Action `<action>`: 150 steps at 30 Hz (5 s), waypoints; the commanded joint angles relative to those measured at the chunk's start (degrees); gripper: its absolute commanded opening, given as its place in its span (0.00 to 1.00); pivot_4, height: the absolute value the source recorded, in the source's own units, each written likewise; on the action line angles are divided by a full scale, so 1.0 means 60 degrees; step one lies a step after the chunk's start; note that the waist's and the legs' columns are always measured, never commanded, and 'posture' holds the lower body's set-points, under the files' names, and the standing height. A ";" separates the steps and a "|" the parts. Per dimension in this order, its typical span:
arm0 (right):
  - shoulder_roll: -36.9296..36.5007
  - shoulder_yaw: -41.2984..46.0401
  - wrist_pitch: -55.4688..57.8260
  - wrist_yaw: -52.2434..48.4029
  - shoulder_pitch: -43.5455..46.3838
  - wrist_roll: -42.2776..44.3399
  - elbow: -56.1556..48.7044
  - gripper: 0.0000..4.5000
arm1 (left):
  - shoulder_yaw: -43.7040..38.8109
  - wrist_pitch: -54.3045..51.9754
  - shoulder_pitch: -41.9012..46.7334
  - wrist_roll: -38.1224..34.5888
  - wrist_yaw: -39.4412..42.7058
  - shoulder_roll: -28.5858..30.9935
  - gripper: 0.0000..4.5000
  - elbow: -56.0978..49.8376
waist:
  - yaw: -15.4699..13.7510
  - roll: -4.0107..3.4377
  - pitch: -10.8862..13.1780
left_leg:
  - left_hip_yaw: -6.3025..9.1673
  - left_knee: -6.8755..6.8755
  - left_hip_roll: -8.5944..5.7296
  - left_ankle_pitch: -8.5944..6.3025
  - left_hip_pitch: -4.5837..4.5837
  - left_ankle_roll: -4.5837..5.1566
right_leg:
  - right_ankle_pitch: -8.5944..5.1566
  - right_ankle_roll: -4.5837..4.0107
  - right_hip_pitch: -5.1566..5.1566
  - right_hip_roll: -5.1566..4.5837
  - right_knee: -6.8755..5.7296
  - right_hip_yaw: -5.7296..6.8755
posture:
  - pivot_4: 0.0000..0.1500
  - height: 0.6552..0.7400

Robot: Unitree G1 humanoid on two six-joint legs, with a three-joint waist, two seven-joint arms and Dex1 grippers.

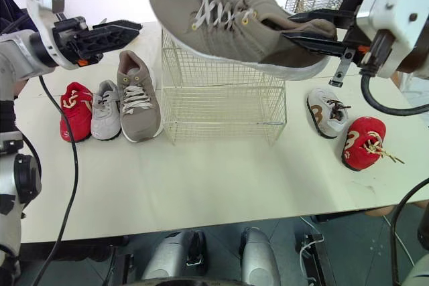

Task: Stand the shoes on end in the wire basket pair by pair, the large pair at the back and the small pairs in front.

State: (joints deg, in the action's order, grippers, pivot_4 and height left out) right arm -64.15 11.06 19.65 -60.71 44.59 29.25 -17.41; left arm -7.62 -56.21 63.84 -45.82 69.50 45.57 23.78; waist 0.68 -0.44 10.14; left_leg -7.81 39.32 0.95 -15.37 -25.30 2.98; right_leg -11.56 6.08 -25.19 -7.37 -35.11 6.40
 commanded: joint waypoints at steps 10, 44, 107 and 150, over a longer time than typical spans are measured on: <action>0.0730 -0.1168 -0.1334 -0.1260 0.1874 -0.0355 0.0389 0.05 | 0.0739 -0.0062 0.0714 0.0798 0.1066 -0.0148 1.00 0.0269 | 0.0005 0.0006 0.0006 | -0.0003 0.0016 0.0003 0.0001 -0.0003 -0.0001 | -0.0001 0.0001 0.0000 0.0000 -0.0007 -0.0001 | 1.00 1.00; 0.4929 0.3762 0.6591 0.6020 -0.0846 0.7296 -0.0955 0.99 | -0.3713 -0.1545 -0.0600 -0.2293 -0.4297 -0.3583 0.17 -0.2149 | -0.0004 0.0016 0.0008 | 0.0030 0.0109 0.0016 -0.0010 0.0012 0.0016 | 0.0004 -0.0001 0.0055 -0.0015 -0.0059 0.0014 | 1.00 1.00; 0.3669 -0.3247 -0.5175 -0.3678 0.9073 -0.4073 1.4340 0.40 | -0.2033 -0.0932 -0.3876 -0.3318 -0.4552 -0.1658 0.99 -0.5432 | 0.0081 -0.0007 0.0028 | -0.0007 0.0048 0.0010 -0.0010 -0.0011 0.0007 | 0.0003 -0.0002 -0.0001 -0.0004 -0.0017 -0.0009 | 1.00 1.00; 0.3987 -0.3303 -0.6228 -0.3427 0.8376 -0.6583 1.5273 0.40 | -0.1652 -0.0415 -0.3863 -0.3747 -0.5471 -0.2032 0.99 -0.5864 | 0.0001 -0.0004 0.0026 | 0.0021 0.0056 -0.0002 -0.0010 0.0015 0.0003 | 0.0003 -0.0003 0.0060 -0.0010 -0.0012 0.0011 | 1.00 1.00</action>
State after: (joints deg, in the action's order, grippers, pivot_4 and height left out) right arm -38.17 -8.80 -18.53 -80.56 94.48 -8.88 73.46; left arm -17.05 -60.01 39.17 -68.12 36.13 33.40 -11.00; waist 0.69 -0.46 10.30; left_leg -7.68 39.66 0.94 -15.43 -25.21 2.99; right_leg -11.54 6.07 -24.83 -7.43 -35.18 6.46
